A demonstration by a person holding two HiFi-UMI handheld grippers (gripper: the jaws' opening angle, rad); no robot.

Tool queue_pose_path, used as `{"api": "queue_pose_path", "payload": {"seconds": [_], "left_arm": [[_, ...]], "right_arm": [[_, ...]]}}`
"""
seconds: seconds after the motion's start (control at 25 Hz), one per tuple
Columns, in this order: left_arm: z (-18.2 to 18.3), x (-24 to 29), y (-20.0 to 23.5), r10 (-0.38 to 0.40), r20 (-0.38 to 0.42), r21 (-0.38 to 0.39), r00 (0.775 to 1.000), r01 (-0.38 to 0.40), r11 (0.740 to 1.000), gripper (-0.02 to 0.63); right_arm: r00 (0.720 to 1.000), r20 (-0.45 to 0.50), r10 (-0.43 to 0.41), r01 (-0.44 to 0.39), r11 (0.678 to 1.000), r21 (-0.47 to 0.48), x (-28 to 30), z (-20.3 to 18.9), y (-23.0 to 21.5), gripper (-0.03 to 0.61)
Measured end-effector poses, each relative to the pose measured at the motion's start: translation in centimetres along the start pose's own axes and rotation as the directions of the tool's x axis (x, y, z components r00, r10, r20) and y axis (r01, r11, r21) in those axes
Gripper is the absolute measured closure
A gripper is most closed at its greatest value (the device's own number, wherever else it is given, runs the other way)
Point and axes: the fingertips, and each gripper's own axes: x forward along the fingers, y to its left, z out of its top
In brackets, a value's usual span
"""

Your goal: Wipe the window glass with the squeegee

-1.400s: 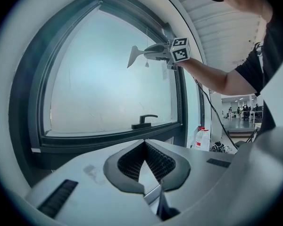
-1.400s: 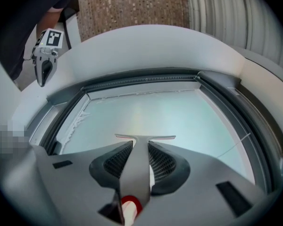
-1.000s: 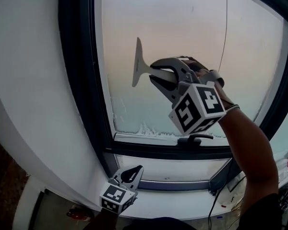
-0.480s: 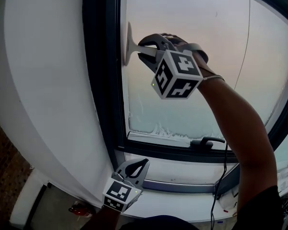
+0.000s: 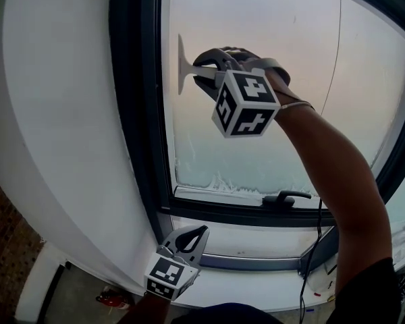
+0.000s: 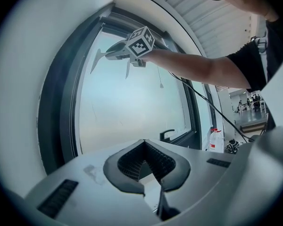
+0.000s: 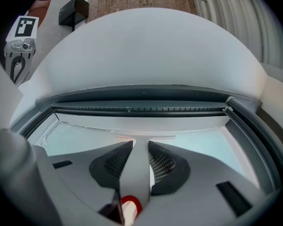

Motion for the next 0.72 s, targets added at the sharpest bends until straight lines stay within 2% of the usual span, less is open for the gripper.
{"api": "queue_pose_path", "payload": {"seconds": [0.72], "left_arm": [[0.4,4.6,-6.6,-0.155,0.000,0.014,0.988,0.155,0.988,0.614]], "right_arm": [[0.995,-0.100,0.028,-0.025,0.999,0.040,-8.3,-8.2,0.4,0.488]]}}
